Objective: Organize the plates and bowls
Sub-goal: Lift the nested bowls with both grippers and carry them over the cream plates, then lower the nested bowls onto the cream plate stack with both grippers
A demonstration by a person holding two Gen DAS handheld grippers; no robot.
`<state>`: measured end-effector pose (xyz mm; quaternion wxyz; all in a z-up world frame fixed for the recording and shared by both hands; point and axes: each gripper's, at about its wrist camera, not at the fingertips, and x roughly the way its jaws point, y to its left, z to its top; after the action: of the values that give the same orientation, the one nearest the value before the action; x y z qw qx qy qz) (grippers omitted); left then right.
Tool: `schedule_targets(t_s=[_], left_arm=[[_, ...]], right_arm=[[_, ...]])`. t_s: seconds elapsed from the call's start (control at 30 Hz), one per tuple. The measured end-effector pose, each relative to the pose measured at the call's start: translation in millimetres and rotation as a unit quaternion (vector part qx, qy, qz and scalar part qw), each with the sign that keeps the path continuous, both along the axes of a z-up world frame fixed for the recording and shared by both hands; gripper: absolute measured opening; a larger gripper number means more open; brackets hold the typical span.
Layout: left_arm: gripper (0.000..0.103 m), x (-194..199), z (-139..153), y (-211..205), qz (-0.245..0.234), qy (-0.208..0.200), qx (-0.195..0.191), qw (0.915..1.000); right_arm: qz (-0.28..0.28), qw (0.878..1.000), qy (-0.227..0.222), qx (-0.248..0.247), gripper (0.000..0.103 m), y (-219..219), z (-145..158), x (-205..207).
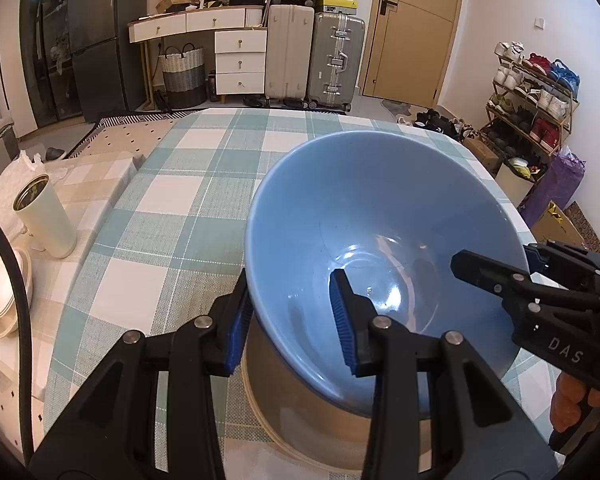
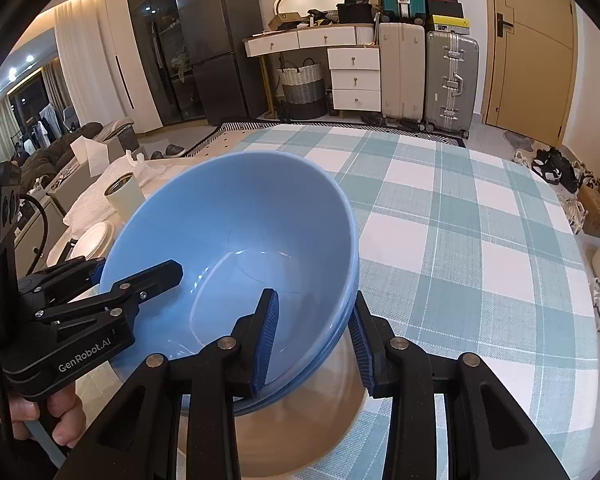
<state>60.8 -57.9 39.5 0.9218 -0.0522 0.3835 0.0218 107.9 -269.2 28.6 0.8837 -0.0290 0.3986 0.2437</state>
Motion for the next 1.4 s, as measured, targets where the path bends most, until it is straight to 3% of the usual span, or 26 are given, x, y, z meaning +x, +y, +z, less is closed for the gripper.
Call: schedule_targets(t_s=[0.57,0.77,0.83,1.27,1.37,1.4], left_arm=[[0.036,5.5,-3.9,3.6,-0.009,-0.002,0.006,0.9999],[0.056,-3.6,2.5,2.7,-0.024,-0.029,0.026,0.9989],[0.074,-8.3,6.7,3.2,-0.027,-0.041,0.034,0.9982],[0.08,-23.4,18.9,14.2,-0.041,-0.072,0.02,0.9964],[0.099,-27.9,20.0,15.0,-0.042,-0.077,0.013,0.9961],[0.101,-29.9,20.2,16.5,-0.04,-0.083,0.012,0.9957]], right_arm=[[0.002,1.0,-0.01,-0.007,0.039,-2.1,-2.0,-1.4],[-0.002,0.999,-0.03,-0.015,0.055,-5.8,3.6,-7.8],[-0.005,0.999,-0.034,-0.013,0.064,-9.9,5.2,-8.9],[0.022,0.996,-0.088,0.012,0.097,-14.7,16.3,-36.6],[0.027,0.993,-0.111,0.021,0.102,-16.4,19.9,-44.8],[0.03,0.992,-0.117,0.024,0.102,-17.2,21.0,-46.9]])
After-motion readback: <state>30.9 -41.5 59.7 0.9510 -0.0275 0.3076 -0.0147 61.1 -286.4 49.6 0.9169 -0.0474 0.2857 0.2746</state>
